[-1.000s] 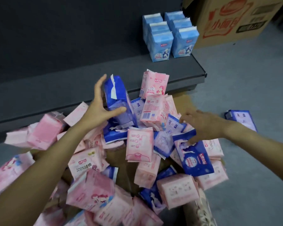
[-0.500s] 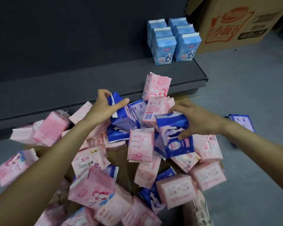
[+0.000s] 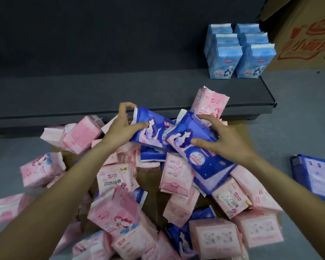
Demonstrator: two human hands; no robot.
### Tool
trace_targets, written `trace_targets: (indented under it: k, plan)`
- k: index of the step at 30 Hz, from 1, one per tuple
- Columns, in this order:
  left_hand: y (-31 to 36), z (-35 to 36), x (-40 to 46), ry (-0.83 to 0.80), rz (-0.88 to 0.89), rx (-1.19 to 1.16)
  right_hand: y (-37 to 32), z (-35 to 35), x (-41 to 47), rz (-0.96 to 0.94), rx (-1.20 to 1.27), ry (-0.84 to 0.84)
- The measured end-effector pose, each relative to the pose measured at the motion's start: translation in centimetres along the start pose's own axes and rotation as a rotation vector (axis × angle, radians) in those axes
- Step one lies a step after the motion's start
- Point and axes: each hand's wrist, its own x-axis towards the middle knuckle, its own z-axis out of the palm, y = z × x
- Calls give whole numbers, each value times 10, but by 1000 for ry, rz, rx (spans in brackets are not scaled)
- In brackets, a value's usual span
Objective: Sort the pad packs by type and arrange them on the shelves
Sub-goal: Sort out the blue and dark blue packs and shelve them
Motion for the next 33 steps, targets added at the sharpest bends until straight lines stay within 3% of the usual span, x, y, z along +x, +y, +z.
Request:
trace_targets:
  k: [6,10,16,20,22,26,30,33]
  plan:
    - [19,0,7,-92,229,-187,-33,-29,26,-303,57,-68]
    - [43,0,33,-182,360,-230,-46,-48,49,-524,-58,76]
    - [100,-8,54,-299,413,-212,-63,-104,63,-453,-49,1]
    - [142,-12,47,-410,348,-239,-83,-136,57,-410,-105,15]
    - [170,-15,41,-434,362,-136,-98,-156,46,-400,-97,54]
    - [218,-11,28,-254,540,154,-127,-185,31,-414,-130,151]
    - [262,-25,24,-101,673,46,-160,-209,14,-487,-180,467]
    - [291,-38,22,-48,768,-25,-177,-229,1,-463,48,563]
